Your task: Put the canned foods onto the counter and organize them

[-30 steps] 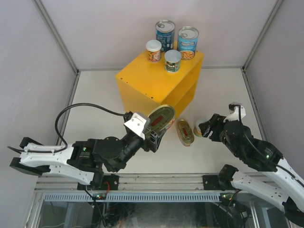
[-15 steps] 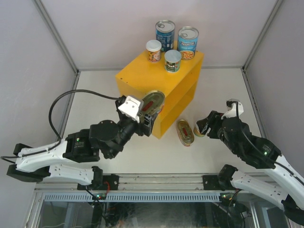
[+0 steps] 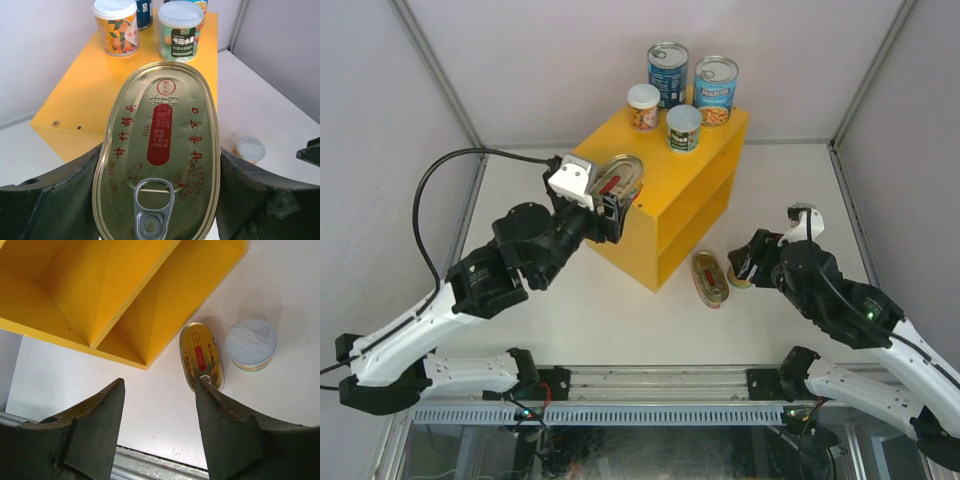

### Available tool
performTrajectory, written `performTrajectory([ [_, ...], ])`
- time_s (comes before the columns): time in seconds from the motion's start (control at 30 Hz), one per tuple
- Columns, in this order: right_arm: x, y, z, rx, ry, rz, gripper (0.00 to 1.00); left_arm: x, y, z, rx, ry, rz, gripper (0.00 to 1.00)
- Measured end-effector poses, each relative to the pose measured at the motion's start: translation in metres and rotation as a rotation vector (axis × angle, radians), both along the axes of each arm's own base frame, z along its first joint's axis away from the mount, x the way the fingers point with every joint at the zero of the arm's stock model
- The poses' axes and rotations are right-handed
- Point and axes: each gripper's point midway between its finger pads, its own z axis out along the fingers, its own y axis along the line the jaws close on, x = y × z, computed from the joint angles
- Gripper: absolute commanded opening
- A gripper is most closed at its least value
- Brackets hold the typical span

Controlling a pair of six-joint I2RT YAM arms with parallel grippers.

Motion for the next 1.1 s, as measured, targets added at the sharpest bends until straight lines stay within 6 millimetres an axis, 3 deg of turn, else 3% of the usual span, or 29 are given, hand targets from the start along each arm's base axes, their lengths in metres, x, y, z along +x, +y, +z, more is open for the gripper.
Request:
performTrajectory([
  [0.4, 0.006, 0.008, -0.001, -0.004, 0.005, 0.018, 0.58, 0.044, 0.015, -0.006, -0.002, 0.019, -0.007, 0.0],
  [0.7, 0.009, 0.01, -0.001, -0.002, 0.009, 0.023, 0.58, 0.066, 0.019, 0.0, -0.036, 0.001, -0.024, 0.0],
  [1.1, 0.01, 0.01, -0.003, -0.007, 0.016, 0.022, 0.58, 0.092, 0.009, -0.023, -0.002, 0.05, -0.058, 0.0],
])
